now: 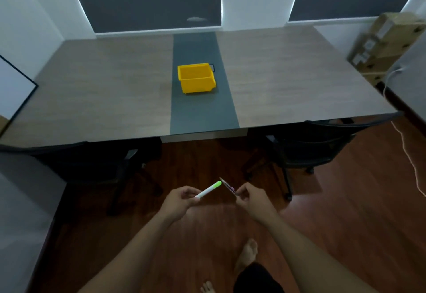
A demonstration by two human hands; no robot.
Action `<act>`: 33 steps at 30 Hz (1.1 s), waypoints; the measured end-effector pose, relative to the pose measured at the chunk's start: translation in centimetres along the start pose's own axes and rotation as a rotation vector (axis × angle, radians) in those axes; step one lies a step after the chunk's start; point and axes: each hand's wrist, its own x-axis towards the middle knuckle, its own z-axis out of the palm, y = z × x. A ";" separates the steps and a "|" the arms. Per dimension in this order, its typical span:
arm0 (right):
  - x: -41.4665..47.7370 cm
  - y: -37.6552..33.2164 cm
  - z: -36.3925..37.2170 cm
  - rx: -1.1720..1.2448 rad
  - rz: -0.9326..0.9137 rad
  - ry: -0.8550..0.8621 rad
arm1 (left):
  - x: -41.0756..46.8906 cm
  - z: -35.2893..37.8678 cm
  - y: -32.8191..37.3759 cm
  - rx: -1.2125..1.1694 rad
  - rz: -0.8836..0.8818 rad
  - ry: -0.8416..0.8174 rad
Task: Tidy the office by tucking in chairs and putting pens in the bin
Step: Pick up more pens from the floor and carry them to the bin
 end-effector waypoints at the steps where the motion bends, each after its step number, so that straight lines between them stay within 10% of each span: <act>1: 1.5 -0.5 -0.3 -0.001 -0.002 -0.010 | 0.9 -0.4 0.2 -0.008 -0.009 0.012; 33: 50.2 -13.1 -11.3 -0.082 -0.163 -0.033 | 39.7 -16.2 16.6 -0.041 0.049 0.246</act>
